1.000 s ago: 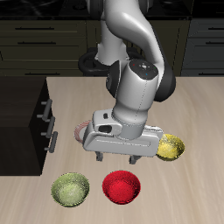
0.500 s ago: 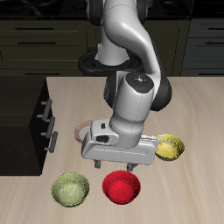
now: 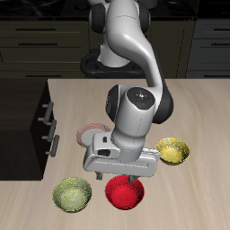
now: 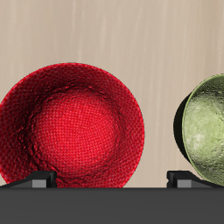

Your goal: Place the red bowl on top of the wooden cabinet

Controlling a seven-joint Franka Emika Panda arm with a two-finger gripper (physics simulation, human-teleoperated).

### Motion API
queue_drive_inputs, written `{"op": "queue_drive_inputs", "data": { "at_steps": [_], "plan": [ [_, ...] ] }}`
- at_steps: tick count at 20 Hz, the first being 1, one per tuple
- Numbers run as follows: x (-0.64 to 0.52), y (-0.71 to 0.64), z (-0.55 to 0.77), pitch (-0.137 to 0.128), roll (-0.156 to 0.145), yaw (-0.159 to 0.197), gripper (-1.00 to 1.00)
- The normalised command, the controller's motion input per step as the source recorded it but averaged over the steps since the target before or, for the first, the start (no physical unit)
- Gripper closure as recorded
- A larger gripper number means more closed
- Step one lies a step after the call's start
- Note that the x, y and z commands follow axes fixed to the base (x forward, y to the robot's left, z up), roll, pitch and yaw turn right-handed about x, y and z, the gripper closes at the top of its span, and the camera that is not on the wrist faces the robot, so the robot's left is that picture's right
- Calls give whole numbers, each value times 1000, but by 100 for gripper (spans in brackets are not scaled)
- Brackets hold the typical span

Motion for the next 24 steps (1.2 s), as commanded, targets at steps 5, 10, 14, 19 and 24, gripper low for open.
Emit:
{"op": "queue_drive_inputs", "data": {
  "at_steps": [5, 10, 14, 19, 24],
  "plan": [
    [22, -10, -197, 43, -5, 1, -100],
    [-49, -13, -202, 26, 2, -23, -100],
    [-56, 15, -181, 29, 22, -18, -100],
    [-72, -31, -112, -2, 18, -46, 100],
    [-56, -75, -25, 4, 2, -12, 100]
  ]
}}
